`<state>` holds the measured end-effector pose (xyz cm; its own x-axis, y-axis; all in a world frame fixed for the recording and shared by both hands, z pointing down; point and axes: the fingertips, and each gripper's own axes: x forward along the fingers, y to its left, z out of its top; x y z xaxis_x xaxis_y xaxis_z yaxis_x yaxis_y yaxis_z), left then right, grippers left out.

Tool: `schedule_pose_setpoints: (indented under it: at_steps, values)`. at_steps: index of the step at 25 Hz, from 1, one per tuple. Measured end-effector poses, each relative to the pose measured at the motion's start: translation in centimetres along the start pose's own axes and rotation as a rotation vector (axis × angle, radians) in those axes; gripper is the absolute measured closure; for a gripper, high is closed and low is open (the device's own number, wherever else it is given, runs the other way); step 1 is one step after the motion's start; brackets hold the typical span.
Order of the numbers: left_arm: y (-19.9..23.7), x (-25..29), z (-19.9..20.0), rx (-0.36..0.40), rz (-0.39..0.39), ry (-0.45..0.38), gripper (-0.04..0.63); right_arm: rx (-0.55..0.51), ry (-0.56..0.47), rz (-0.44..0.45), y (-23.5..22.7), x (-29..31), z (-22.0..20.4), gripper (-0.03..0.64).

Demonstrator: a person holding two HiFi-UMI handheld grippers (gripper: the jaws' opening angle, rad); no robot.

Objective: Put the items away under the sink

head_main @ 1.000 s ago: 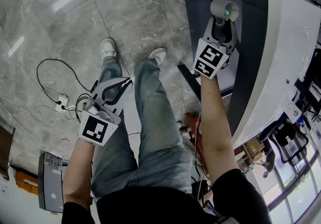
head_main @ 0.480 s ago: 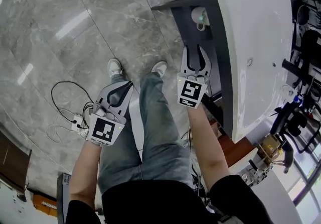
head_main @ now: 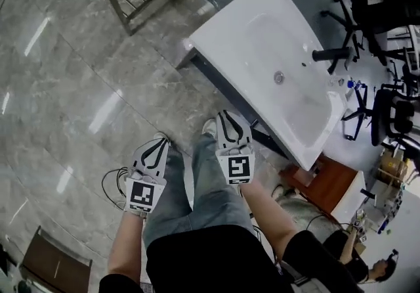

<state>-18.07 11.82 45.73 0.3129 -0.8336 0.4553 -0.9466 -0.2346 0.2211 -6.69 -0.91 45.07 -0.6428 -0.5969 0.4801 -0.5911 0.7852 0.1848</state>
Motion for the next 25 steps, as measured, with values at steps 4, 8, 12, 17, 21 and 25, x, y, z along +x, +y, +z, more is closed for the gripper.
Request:
schedule_pose_setpoints:
  at_steps: [4, 8, 12, 17, 21, 25]
  values:
    - [-0.5, 0.3, 5.4, 0.058, -0.035, -0.019, 0.565, 0.104, -0.057, -0.073, -2.8, -3.6, 3.6, 0.558]
    - [-2.8, 0.9, 11.1, 0.092, -0.068, -0.047, 0.565, 0.241, -0.076, -0.138, -6.7, -7.7, 5.5, 0.558]
    - [-6.0, 2.3, 15.9, 0.116, -0.138, -0.068, 0.565, 0.293, -0.123, -0.199, -10.3, -11.8, 8.1, 0.558]
    - [-10.6, 5.5, 21.1, 0.193, -0.241, -0.109, 0.565, 0.294, -0.183, -0.301, -15.2, -16.6, 9.9, 0.558]
    - [-14.4, 7.4, 24.4, 0.227, -0.308, -0.146, 0.565, 0.306, -0.224, -0.391, -18.6, -21.1, 10.7, 0.558]
    - [-18.0, 9.2, 26.9, 0.253, -0.380, -0.179, 0.565, 0.316, -0.241, -0.447, -20.8, -24.6, 10.7, 0.558]
